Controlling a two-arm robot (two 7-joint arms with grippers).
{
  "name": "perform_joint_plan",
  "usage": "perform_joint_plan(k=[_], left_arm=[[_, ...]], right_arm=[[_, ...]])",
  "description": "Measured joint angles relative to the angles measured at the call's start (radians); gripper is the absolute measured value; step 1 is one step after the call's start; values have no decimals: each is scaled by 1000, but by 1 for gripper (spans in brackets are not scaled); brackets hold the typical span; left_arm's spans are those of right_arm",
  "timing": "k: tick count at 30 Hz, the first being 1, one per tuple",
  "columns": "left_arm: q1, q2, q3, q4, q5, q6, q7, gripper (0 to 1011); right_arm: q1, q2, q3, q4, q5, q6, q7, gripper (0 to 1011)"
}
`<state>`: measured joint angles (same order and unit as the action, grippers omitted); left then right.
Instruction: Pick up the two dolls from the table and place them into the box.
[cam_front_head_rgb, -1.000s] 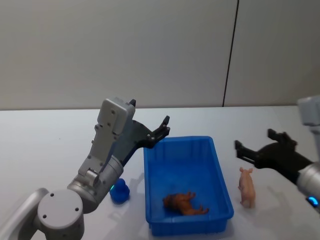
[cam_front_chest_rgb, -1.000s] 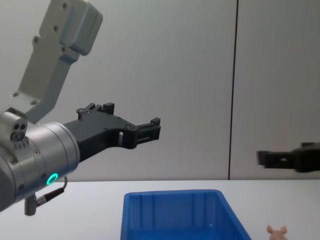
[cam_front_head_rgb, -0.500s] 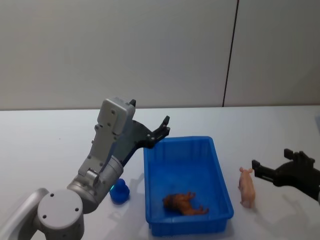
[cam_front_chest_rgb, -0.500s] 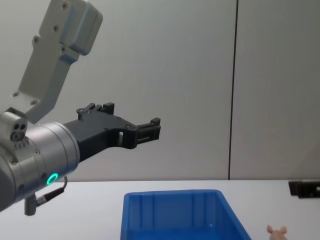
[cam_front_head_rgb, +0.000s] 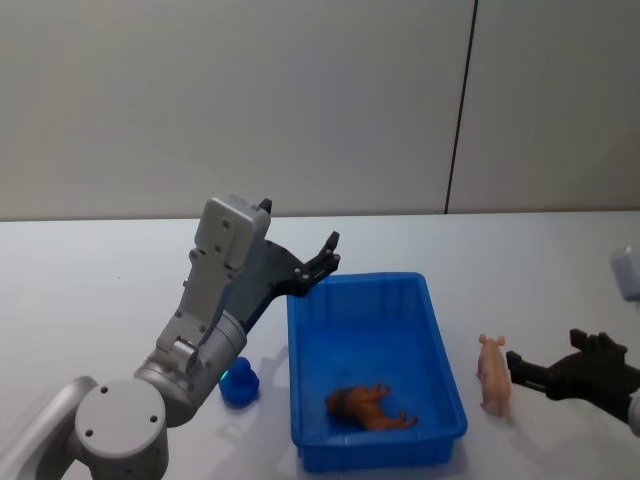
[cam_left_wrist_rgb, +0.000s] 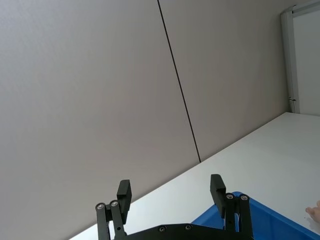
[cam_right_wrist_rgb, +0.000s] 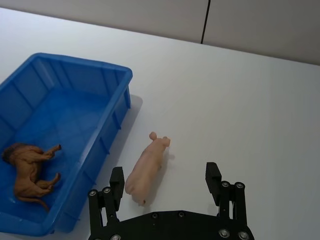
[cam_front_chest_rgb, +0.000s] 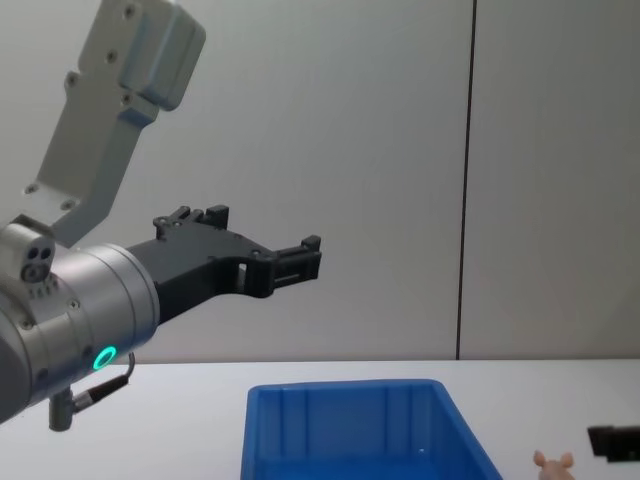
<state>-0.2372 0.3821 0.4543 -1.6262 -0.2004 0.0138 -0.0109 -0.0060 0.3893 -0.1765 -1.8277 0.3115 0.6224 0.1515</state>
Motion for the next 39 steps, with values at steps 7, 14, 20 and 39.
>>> perform_joint_plan(k=[7,14,20,39], left_arm=[[0,0,0,0,0,0,0,1001],[0,0,0,0,0,0,0,1001],[0,0,0,0,0,0,0,1001],[0,0,0,0,0,0,0,1001]], right_arm=[[21,-29,-26,40,-39,15,-1,1001],[42,-58,-50,87,-76,29,1,1001],[59,-84,-68,133,-105,34,-7,1001],[137,-162,-116,284,-193,-4,4,1001]])
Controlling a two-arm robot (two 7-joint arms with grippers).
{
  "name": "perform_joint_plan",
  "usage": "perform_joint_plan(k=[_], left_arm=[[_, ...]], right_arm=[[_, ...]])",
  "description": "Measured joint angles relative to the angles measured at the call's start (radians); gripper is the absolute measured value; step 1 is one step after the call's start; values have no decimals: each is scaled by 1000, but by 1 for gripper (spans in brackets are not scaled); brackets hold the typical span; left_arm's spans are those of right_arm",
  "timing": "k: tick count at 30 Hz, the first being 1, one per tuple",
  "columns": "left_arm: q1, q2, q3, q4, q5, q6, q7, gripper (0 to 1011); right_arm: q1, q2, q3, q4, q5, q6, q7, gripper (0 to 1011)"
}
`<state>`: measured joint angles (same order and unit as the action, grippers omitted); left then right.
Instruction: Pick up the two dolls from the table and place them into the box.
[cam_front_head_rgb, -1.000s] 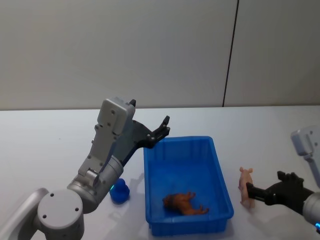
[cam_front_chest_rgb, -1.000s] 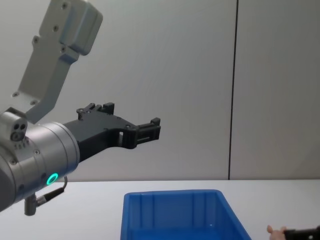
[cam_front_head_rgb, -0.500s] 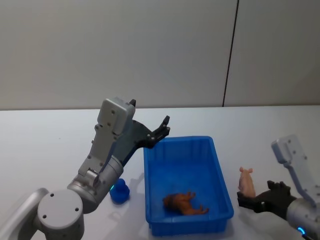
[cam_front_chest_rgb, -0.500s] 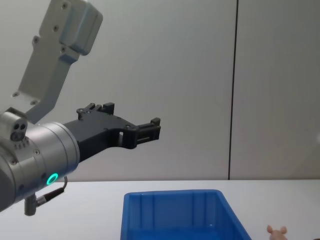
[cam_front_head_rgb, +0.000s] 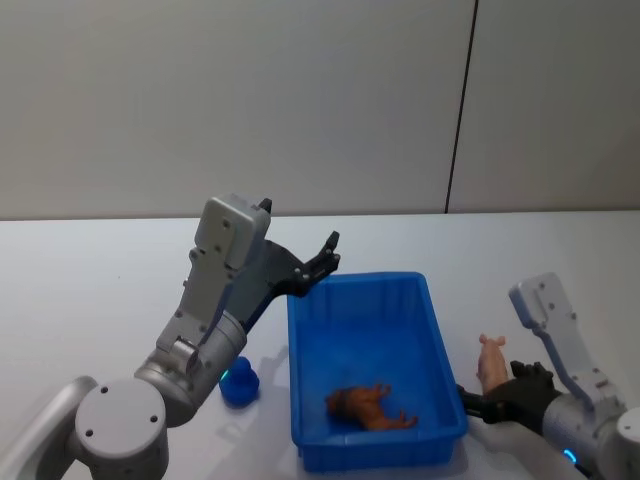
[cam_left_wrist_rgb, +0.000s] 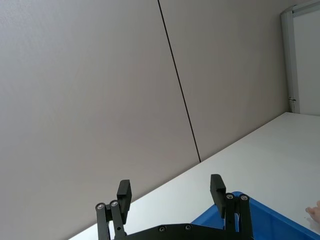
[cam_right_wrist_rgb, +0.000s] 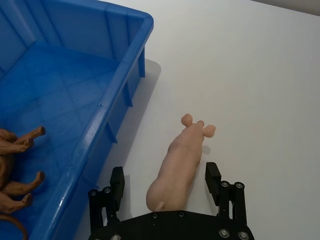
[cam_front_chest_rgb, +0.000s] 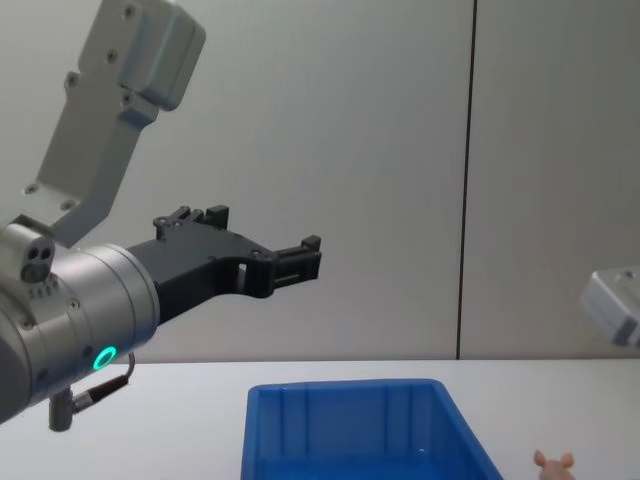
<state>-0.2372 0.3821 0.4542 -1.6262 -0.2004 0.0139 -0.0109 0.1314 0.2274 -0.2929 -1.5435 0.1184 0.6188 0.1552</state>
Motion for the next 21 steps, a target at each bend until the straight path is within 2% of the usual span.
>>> perform_joint_plan(k=[2,9,10,11,21], left_arm=[[0,0,0,0,0,0,0,1001],[0,0,0,0,0,0,0,1001],[0,0,0,0,0,0,0,1001],[0,0,0,0,0,0,0,1001],[0,0,0,0,0,0,0,1001]], right_arm=[[6,-6,-3,12,-6,-4,1,985],[19,-18,-11,35,-19,-13,4,832],[21,-20,-12,38,-20,-14,4,768],[21,-20,-12,38,-20,-14,4,768],[29,-28,-16,54,-29,-20,6,454]])
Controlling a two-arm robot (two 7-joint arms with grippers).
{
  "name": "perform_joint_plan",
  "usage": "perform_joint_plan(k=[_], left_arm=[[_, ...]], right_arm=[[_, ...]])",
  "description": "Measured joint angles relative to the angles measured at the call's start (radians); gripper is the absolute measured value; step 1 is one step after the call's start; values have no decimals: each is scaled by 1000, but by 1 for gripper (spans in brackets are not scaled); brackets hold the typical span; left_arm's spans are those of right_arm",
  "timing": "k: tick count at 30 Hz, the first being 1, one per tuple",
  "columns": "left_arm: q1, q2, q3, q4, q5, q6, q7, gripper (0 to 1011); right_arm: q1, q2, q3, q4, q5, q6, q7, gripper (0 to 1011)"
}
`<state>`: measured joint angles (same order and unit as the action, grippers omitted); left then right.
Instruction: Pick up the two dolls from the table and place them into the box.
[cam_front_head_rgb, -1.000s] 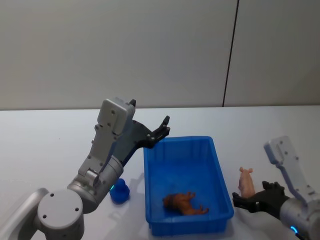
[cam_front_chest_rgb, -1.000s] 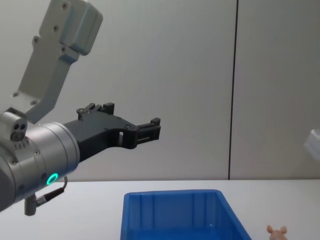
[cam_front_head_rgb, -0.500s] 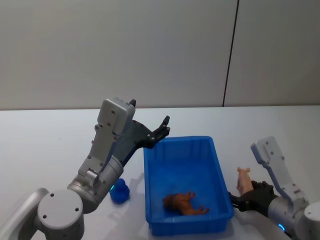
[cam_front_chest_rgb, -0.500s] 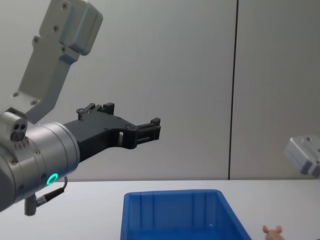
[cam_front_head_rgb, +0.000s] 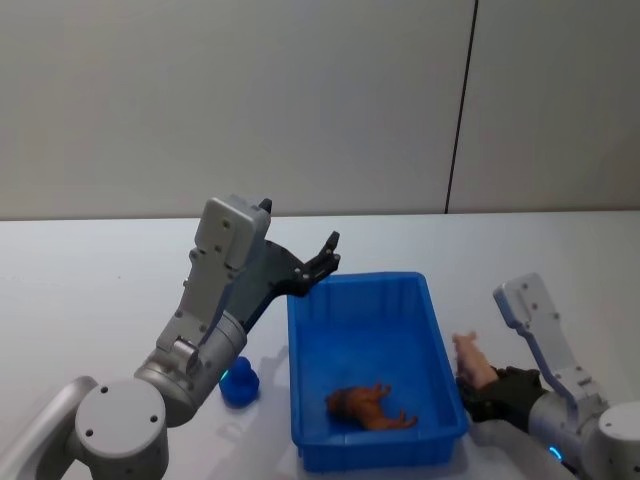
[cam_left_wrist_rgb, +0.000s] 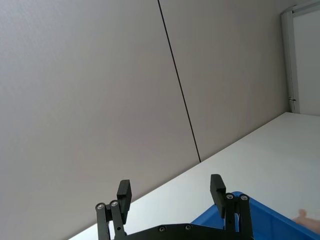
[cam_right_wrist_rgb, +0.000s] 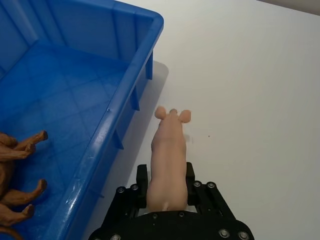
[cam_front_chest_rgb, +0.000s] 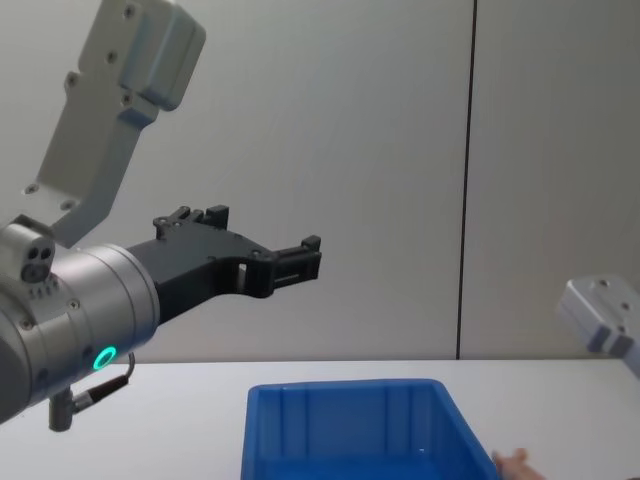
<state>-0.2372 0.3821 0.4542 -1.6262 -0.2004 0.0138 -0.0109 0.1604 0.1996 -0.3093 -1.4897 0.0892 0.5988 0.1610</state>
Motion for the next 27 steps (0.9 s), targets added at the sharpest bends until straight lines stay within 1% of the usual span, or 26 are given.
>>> perform_joint_plan(k=[2,3,8,15,22,25,26,27], left_arm=[[0,0,0,0,0,0,0,1001],[0,0,0,0,0,0,0,1001],[0,0,0,0,0,0,0,1001],[0,0,0,0,0,0,0,1001],[0,0,0,0,0,0,0,1001],[0,0,0,0,0,0,0,1001],[0,0,0,0,0,0,0,1001],[0,0,0,0,0,0,0,1001]], right_arm=[[1,-1,0,2,-1,-1,1,390],[1,-1,0,2,-2,-2,1,381],[0,-1,2,-1,-2,-9,-4,381],[-5,5,12,-22,-2,-42,-25,381],[-7,12,21,-53,-11,-87,-41,381],[-7,15,24,-76,-19,-115,-43,381],[-7,15,24,-76,-19,-115,-43,381],[-6,17,26,-89,-25,-130,-40,381]])
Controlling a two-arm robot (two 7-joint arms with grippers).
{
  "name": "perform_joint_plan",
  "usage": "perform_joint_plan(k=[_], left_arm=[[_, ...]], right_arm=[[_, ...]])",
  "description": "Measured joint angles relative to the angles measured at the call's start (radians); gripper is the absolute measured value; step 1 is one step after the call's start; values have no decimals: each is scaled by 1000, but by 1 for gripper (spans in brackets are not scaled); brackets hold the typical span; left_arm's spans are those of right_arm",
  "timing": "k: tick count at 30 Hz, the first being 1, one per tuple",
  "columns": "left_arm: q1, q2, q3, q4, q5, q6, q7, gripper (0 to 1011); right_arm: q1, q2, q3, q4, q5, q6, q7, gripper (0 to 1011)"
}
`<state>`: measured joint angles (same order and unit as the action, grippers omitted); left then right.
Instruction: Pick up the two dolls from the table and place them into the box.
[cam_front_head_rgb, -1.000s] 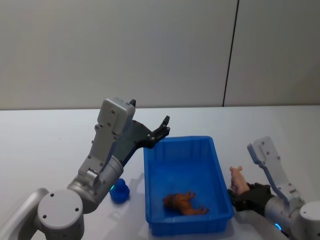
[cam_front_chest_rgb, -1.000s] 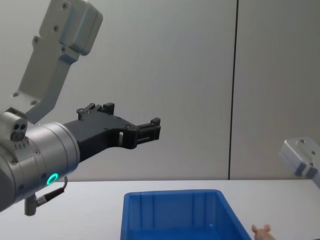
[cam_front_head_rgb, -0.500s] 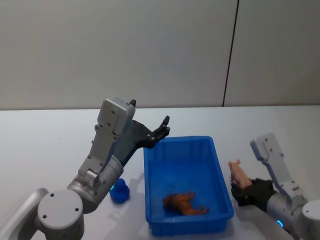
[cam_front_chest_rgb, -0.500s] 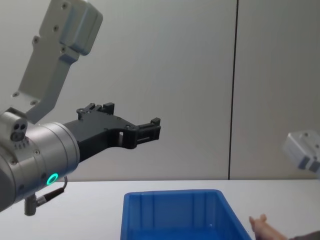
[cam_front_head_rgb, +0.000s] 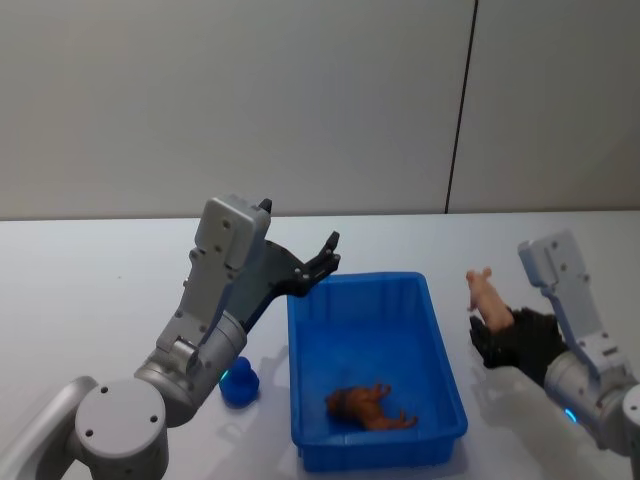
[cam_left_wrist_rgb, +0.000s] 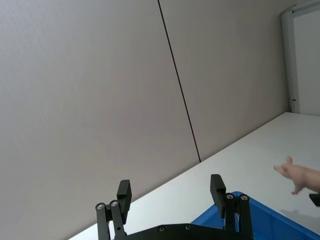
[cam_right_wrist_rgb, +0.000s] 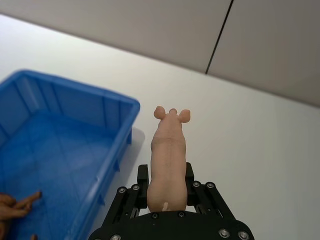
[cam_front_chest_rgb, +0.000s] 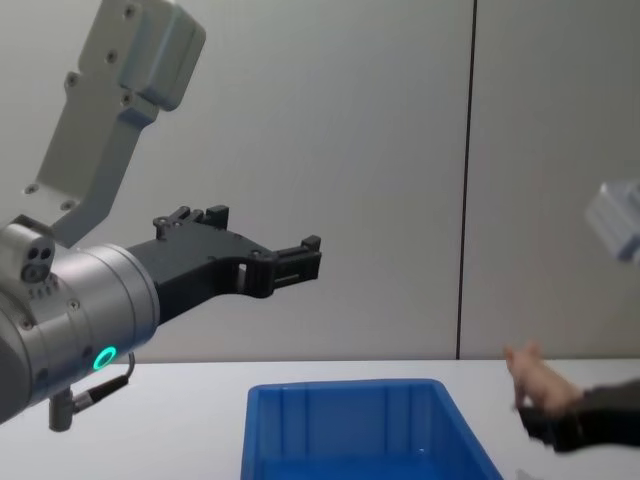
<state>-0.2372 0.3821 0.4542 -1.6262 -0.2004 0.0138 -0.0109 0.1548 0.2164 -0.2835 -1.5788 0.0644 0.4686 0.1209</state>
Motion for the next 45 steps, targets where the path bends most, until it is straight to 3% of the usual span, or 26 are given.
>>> perform_joint_plan(k=[8,17,30,45], left_arm=[[0,0,0,0,0,0,0,1001],[0,0,0,0,0,0,0,1001],[0,0,0,0,0,0,0,1001],[0,0,0,0,0,0,0,1001]], right_arm=[[13,1,0,-39,-17,-42,40,381],[39,-5,-10,-70,-29,-61,134,381],[93,-31,-37,-65,-29,16,305,383],[163,-72,-73,-7,-22,154,472,860]])
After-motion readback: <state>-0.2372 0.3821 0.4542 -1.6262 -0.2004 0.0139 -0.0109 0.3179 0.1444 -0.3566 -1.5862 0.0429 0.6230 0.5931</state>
